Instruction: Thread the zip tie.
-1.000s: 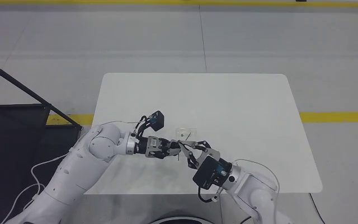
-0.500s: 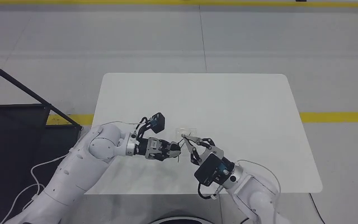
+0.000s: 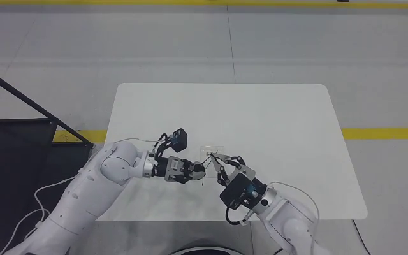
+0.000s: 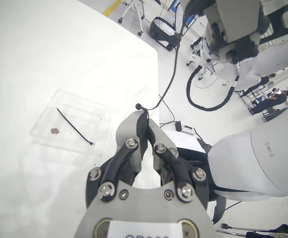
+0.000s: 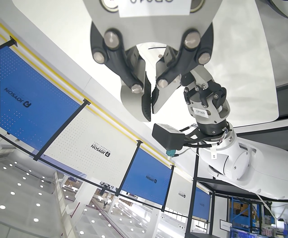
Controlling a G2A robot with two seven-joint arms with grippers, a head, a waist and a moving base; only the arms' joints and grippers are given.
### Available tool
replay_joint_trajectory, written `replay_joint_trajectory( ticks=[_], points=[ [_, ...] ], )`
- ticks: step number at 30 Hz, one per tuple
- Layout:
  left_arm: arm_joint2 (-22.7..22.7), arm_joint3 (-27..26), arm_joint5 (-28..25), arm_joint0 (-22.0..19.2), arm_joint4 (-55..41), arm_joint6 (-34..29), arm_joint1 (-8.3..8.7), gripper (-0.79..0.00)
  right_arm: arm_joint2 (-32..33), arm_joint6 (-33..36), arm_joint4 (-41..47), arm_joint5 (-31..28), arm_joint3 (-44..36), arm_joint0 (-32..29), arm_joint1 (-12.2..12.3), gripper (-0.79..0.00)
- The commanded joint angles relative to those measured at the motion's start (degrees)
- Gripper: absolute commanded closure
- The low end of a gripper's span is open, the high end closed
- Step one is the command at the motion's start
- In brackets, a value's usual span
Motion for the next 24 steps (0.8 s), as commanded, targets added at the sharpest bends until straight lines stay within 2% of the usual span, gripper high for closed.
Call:
replay_joint_trajectory(
  ticks=[1, 17, 24],
  points=[
    [0.01, -0.02, -0.03, 0.01, -0.03, 0.04, 0.06, 0.0, 0.11, 0.01, -0.28, 0.21, -0.1, -0.1, 0.04, 0.0],
    [0.68, -0.38, -0.37, -0.34, -0.09, -1.22, 0.6, 0.0, 0.1, -0.62, -5.42, 2.36, -1.22, -1.29, 0.45, 0.0],
    [1.03, -0.47, -0.45, -0.55, -0.19, -1.39, 0.78, 0.0, -0.52, -2.04, -7.58, 0.52, -1.36, -1.18, 0.72, 0.0]
  ],
)
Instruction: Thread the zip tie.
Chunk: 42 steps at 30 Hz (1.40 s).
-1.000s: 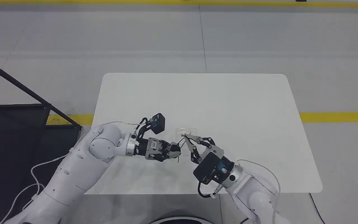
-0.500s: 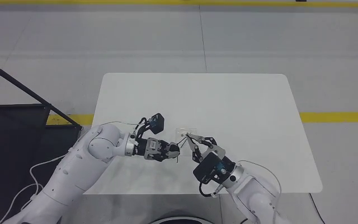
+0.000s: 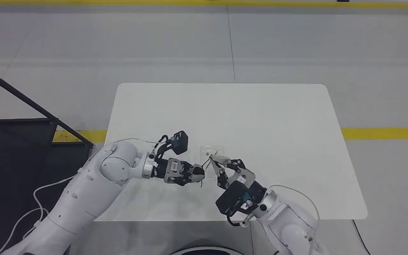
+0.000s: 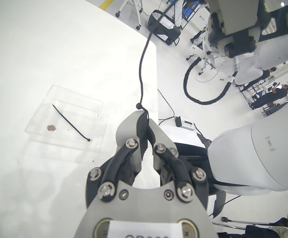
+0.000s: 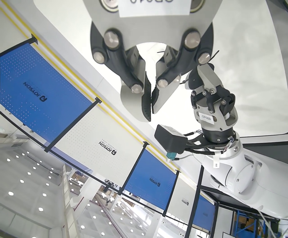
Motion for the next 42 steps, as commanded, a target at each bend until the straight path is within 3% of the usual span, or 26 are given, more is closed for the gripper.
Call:
replay_joint_trajectory(
  ticks=[1, 27, 42],
  points=[
    [0.06, 0.03, 0.03, -0.05, -0.1, 0.13, 0.04, 0.0, 0.09, -0.58, -0.37, -0.9, 0.12, 0.15, 0.11, 0.0],
    [0.61, 0.33, -0.02, -0.71, -1.27, 0.32, 0.72, 0.0, -0.56, -8.06, -4.25, -13.3, -0.07, 0.65, 1.96, 0.0],
    [-1.68, -1.69, -0.1, 1.15, 6.28, 7.32, 1.01, 0.0, -1.41, -7.01, -4.31, -16.91, -0.08, 1.53, 2.71, 0.0]
  ],
)
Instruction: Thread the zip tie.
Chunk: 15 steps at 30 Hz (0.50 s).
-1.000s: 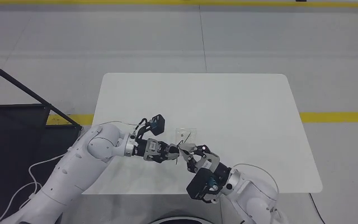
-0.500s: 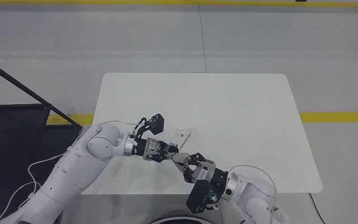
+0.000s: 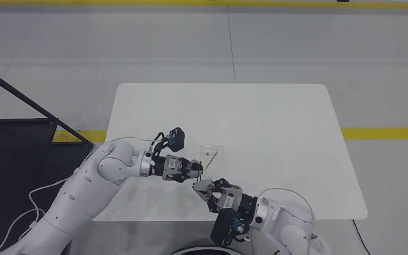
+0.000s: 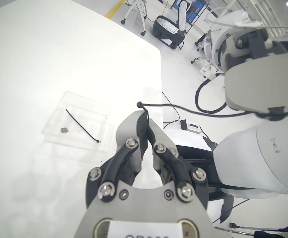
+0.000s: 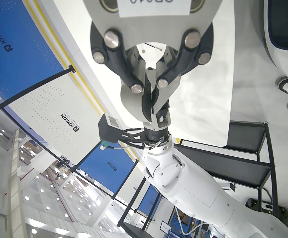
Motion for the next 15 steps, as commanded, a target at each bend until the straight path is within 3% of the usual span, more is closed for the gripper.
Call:
replay_joint_trajectory(
  ticks=[1, 15],
  points=[
    [-0.43, -0.53, 0.01, 0.55, 1.75, 1.8, -0.01, 0.0, -0.15, 0.02, -0.2, -0.48, -0.05, 0.09, 0.11, 0.0],
    [-3.04, -3.33, -1.38, 3.92, 10.4, 8.48, 0.35, 0.0, -0.25, -0.11, 0.43, 3.31, -0.27, -0.08, 0.49, 0.0]
  ],
)
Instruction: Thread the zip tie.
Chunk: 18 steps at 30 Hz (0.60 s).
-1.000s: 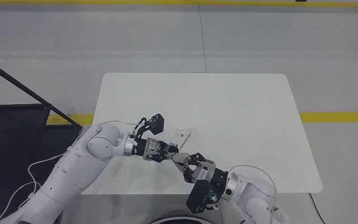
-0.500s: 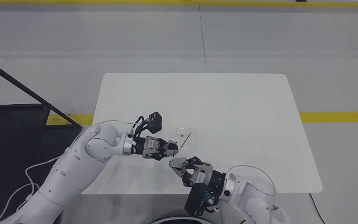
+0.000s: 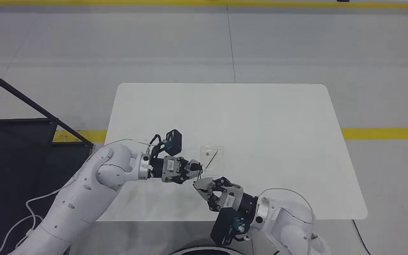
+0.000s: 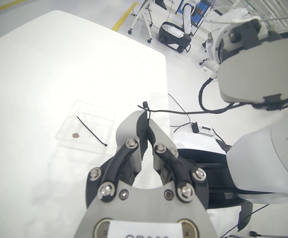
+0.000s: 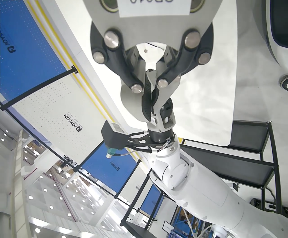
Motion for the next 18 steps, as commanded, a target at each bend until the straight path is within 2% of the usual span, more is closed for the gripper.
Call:
replay_joint_trajectory(
  ticks=[1, 12, 18],
  points=[
    [-0.12, -0.29, -0.06, 0.28, 1.14, 0.58, 0.01, 0.0, 0.04, -0.1, -0.01, 0.69, 0.0, -0.14, 0.05, 0.0],
    [-0.04, 0.01, 0.03, 0.43, 1.75, 1.44, 0.06, 0.0, 1.32, -5.22, 1.21, 2.76, -0.61, -1.42, 0.61, 0.0],
    [0.9, -0.5, -1.44, -2.5, -0.92, -5.64, 0.57, 0.0, 4.01, -11.34, 1.99, 1.52, -1.46, -3.37, 1.42, 0.0]
  ],
)
